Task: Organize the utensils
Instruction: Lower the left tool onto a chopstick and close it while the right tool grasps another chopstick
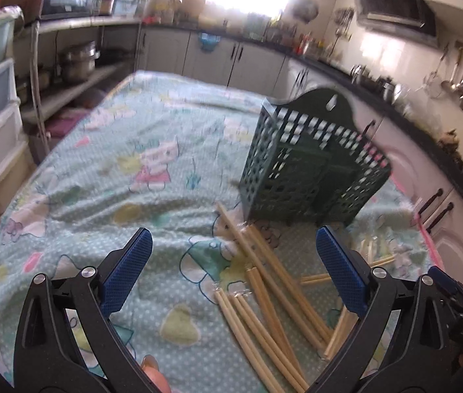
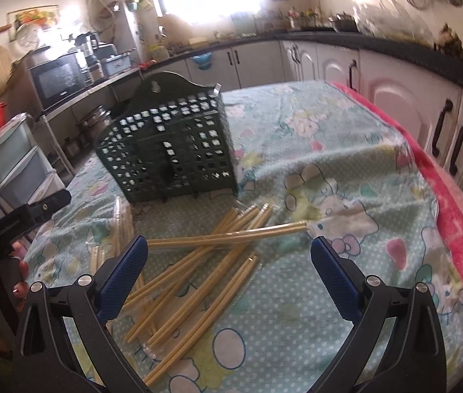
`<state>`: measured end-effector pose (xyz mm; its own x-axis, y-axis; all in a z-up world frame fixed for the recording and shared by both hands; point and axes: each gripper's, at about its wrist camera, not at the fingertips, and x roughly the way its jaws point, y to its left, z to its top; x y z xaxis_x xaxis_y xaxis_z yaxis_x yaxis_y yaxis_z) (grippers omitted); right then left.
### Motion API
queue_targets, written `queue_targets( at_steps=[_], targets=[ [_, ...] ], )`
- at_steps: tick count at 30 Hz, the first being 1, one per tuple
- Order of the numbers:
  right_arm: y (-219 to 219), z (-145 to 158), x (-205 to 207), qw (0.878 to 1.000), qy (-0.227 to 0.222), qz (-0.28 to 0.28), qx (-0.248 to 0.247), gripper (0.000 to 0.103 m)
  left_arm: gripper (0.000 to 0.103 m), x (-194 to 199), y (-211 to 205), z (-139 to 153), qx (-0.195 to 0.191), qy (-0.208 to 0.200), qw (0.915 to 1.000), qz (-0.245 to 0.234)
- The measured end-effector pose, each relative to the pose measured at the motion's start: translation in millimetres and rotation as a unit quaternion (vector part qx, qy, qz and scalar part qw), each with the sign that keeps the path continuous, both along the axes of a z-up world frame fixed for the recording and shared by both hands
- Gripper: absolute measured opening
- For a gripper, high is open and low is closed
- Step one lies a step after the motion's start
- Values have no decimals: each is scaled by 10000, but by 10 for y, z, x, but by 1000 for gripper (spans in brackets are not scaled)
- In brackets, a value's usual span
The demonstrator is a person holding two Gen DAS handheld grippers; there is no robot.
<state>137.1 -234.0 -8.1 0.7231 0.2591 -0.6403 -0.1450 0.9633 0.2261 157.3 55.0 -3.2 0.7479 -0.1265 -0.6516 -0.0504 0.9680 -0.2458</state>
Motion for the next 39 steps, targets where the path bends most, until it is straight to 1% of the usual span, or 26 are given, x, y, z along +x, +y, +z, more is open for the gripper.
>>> queue_targets(
  at_steps=[4, 5, 7, 9, 10, 12, 13, 14, 15, 17, 20, 22, 26, 27, 30, 34, 36, 37, 39],
  targets=[
    [-90, -107, 126, 9991, 338, -166, 209, 96, 92, 196, 76, -131, -157, 313, 9993, -111],
    [-103, -125, 152, 9988, 394, -188, 239, 95, 91, 241, 94, -157, -216, 403, 9989, -135],
    [-121, -170, 205, 9979, 523, -197, 342, 89, 88, 323, 137, -204, -390, 553, 9976, -172],
    [-140, -239, 283, 9959, 761, -214, 449, 82, 79, 394, 153, -237, -444, 643, 9968, -147],
    [-157, -283, 317, 9943, 888, -226, 553, 80, 77, 440, 161, -260, -455, 697, 9964, -167],
    [-167, -330, 368, 9918, 1044, -257, 696, 76, 68, 511, 178, -299, -508, 810, 9953, -152],
    [-180, -354, 388, 9905, 1109, -275, 765, 75, 67, 551, 187, -321, -554, 880, 9945, -154],
    [-193, -364, 411, 9897, 1147, -288, 807, 74, 63, 603, 199, -358, -643, 990, 9929, -170],
    [-212, -385, 433, 9881, 1220, -310, 880, 72, 58, 632, 211, -384, -724, 1052, 9917, -164],
    [-258, -410, 474, 9848, 1336, -330, 1063, 70, 53, 693, 236, -436, -903, 1122, 9894, -179],
    [-312, -427, 542, 9816, 1435, -371, 1205, 69, 42, 773, 254, -489, -1023, 1215, 9872, -162],
    [-349, -442, 600, 9789, 1517, -412, 1306, 67, 37, 834, 261, -528, -1086, 1287, 9856, -148],
    [-412, -447, 703, 9753, 1576, -521, 1458, 63, 28, 943, 270, -581, -1095, 1378, 9843, -104],
    [-434, -450, 724, 9746, 1572, -579, 1483, 59, 24, 965, 285, -594, -1107, 1406, 9838, -63],
    [-511, -476, 783, 9713, 1582, -772, 1600, 50, 17, 1009, 308, -605, -1123, 1447, 9831, -2],
    [-535, -489, 882, 9690, 1585, -873, 1679, 46, 10, 1052, 312, -619, -1021, 1455, 9841, -2],
    [-542, -501, 929, 9688, 1594, -896, 1670, 38, 6, 1072, 316, -628, -970, 1447, 9847, -7],
    [-540, -513, 963, 9686, 1611, -902, 1668, 36, 5, 1070, 319, -628, -947, 1440, 9850, 2],
    [-551, -536, 1025, 9680, 1635, -924, 1666, 28, 5, 1079, 318, -634, -923, 1423, 9855, -6]
  ],
)
